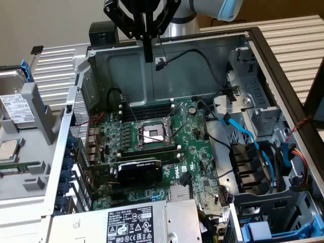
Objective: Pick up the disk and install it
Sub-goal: 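Reach for the disk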
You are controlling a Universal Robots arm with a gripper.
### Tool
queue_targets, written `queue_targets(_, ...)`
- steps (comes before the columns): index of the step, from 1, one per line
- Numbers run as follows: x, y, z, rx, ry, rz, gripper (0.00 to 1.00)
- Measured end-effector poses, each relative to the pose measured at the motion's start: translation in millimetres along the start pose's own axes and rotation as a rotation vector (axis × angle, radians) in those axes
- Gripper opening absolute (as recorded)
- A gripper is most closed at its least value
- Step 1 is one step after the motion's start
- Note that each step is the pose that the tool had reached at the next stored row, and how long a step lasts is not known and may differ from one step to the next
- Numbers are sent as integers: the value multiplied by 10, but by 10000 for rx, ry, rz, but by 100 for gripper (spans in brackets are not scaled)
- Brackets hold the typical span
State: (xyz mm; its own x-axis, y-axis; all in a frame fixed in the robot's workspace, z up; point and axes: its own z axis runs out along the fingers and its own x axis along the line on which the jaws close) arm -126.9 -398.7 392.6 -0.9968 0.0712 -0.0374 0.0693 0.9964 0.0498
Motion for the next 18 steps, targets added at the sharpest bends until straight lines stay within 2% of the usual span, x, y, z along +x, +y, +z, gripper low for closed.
queue_targets(13,1,0,0,0,0,-1,11)
queue_targets(18,105,17,-4,-1,-26,-1,11)
